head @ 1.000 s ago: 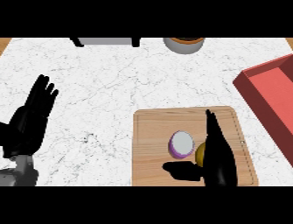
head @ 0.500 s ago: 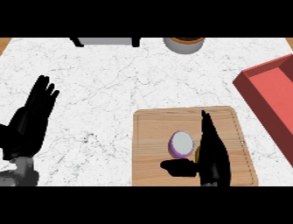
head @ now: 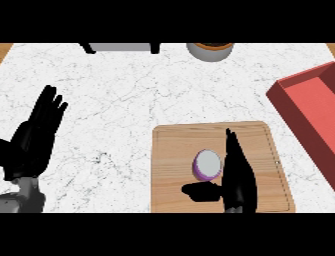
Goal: Pick the can from the cutting board and place it in the cardboard box
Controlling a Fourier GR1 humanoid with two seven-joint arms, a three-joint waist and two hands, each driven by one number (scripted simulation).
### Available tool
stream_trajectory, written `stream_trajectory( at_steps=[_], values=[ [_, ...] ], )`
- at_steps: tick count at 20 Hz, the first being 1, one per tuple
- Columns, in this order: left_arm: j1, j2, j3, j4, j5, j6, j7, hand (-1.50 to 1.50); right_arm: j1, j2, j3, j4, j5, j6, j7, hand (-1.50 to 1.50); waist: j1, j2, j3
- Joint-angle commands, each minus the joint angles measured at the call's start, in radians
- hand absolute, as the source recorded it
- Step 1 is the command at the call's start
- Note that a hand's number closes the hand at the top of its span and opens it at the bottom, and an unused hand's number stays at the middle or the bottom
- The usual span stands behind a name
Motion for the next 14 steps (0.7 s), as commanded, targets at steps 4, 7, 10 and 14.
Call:
stream_trajectory(
  at_steps=[4, 7, 10, 14],
  values=[
    [0.021, -0.047, -0.019, -0.012, -0.054, 0.014, -0.03, 0.0, 0.044, 0.005, 0.014, 0.006, 0.018, -0.054, 0.039, -1.5, -0.002, 0.0, 0.0],
    [-0.022, -0.031, 0.017, 0.005, -0.038, -0.022, 0.007, 0.0, -0.077, 0.005, -0.038, 0.073, -0.008, -0.008, 0.011, 1.5, 0.0, 0.0, 0.0],
    [-0.062, -0.019, 0.037, 0.05, -0.024, -0.029, 0.031, 0.0, -0.067, 0.005, 0.038, 0.094, 0.098, -0.026, 0.06, 1.5, -0.002, 0.0, 0.0],
    [-0.008, -0.06, 0.011, 0.052, -0.064, -0.026, -0.062, 0.0, -0.081, 0.004, 0.044, 0.128, 0.142, -0.03, 0.062, 1.5, 0.0, 0.0, 0.0]
  ],
)
